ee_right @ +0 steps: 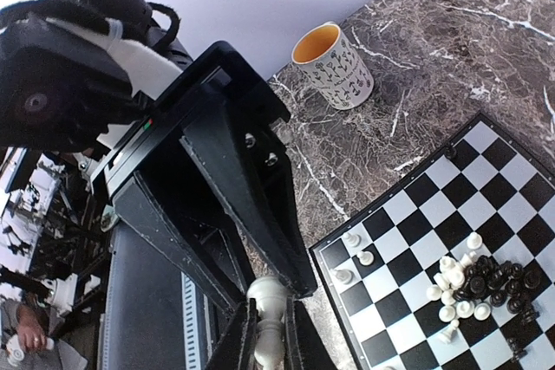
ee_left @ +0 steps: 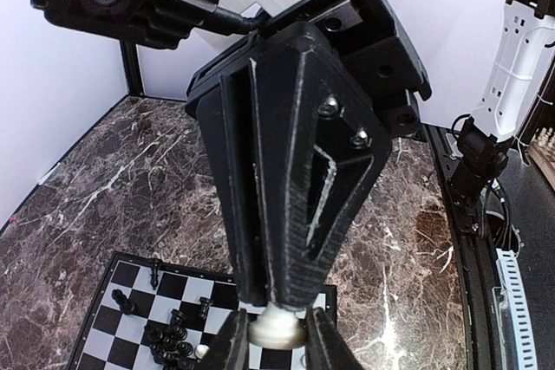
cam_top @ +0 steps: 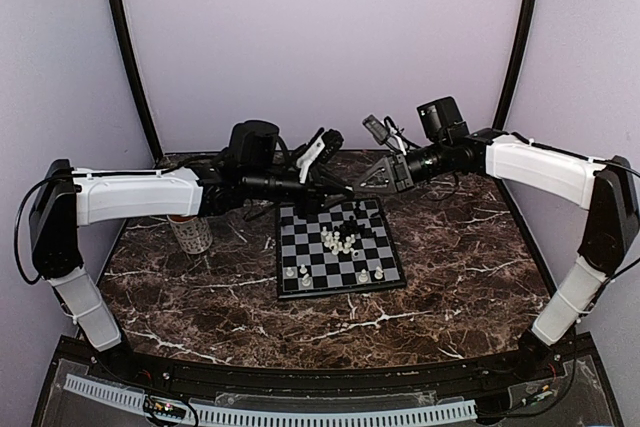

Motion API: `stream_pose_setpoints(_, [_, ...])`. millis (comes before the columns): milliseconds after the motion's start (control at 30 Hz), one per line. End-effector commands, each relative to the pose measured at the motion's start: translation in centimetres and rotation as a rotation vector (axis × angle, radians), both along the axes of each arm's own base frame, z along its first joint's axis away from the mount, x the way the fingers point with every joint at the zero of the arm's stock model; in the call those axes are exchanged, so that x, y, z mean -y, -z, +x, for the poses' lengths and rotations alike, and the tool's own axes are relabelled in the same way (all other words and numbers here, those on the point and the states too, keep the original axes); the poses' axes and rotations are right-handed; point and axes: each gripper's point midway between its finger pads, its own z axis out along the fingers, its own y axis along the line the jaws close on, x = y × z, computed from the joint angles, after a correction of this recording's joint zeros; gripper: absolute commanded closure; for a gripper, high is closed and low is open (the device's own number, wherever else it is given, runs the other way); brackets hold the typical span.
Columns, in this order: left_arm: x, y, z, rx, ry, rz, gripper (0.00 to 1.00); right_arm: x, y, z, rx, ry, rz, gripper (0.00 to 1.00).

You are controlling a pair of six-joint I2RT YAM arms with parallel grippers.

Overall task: Set up the chess pieces on the board
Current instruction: Pass from the left arm to the right, then place the bishop on c1.

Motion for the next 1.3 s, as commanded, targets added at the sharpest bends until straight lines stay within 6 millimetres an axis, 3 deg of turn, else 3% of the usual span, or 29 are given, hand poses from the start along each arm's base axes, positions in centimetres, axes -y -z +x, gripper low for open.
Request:
stream_pose_setpoints(0, [0.2,-0.2,-0.6,0.007,0.023,-0.01,0.71,-0.2,-0.6,-0.1,0.045,-0.012,0.021,0.93])
stream_pose_setpoints(100, [0.0,-0.1,-0.5,0.018,0.014,0.011,0.59,0.2,-0.3,0.1,0.081,0.004,-0.017,0.95])
stream_pose_setpoints(233, [-1.7,-0.1,-0.2,0.065,-0.046,0.072,0.52,1.4,0.8,0.7,0.22,0.037,-0.126,0.96])
stream_pose_setpoints(367, [-5.0,0.5,1.1,0.052,-0.16,0.129,0.44,2.5,3.2,0.4,0.362,0.034,-0.286,0.96])
stream_pose_setpoints(467, [-8.6,1.2,3.7,-0.035,-0.284,0.128,0.43,2.5,5.2,-0.5,0.448,-0.017,-0.413,0.96])
stream_pose_setpoints(633, [-13.2,1.9,7.7,-0.07,-0.487,0.146,0.43,0.8,7.3,-2.1,0.535,-0.134,-0.544,0.97])
stream_pose_setpoints(800, [-15.9,1.8,9.3,-0.038,-0.613,0.151,0.43,-2.1,9.7,-3.5,0.582,-0.247,-0.643,0.98])
stream_pose_setpoints(1067, [-18.7,-1.8,9.0,0.046,-0.705,0.08,0.42,-5.2,15.0,-4.8,0.593,-0.37,-0.798,0.99])
stream_pose_setpoints(1267, [-19.4,-3.7,8.4,0.074,-0.72,0.046,0.41,-6.7,16.7,-4.9,0.572,-0.389,-0.83,0.98])
